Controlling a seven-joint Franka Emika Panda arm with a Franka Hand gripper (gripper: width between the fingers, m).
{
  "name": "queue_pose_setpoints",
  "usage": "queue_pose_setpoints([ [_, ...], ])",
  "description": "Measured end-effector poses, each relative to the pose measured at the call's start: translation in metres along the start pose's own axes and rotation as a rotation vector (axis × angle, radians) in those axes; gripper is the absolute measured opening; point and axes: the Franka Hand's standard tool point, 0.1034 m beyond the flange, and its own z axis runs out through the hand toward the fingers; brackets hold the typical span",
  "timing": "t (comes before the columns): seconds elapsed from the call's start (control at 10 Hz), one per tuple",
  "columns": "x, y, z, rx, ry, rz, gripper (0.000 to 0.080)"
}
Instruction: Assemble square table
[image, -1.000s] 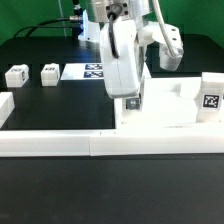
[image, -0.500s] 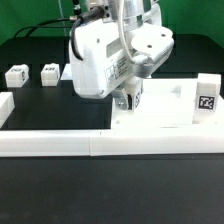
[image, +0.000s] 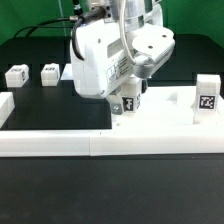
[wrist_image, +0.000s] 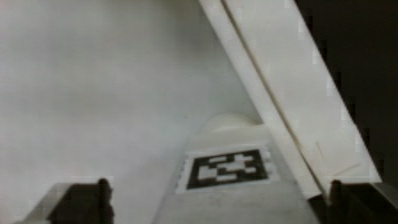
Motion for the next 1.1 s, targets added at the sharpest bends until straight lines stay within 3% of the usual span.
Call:
queue_pose_setpoints([
  [0.1,-0.001,0.000,-0.001,0.002,-0.001,-0.006,0.0616],
  [0.2,-0.007,0.002,-0.011,0.013,-0.014,-0.043,0.0644],
  [0.4,-0.017,0.006,-0.047,0.024,-0.054,-0.072,0.0648],
  [0.5,-0.021,0.005,-0.054,0.033,-0.061,-0.091,0.0649],
  [0.7,-0.019,0.014,-0.043,0.026,-0.052,-0.096,0.0649],
  [1.1,-0.019,0.014,-0.042,0.025,-0.051,-0.104,0.0649],
])
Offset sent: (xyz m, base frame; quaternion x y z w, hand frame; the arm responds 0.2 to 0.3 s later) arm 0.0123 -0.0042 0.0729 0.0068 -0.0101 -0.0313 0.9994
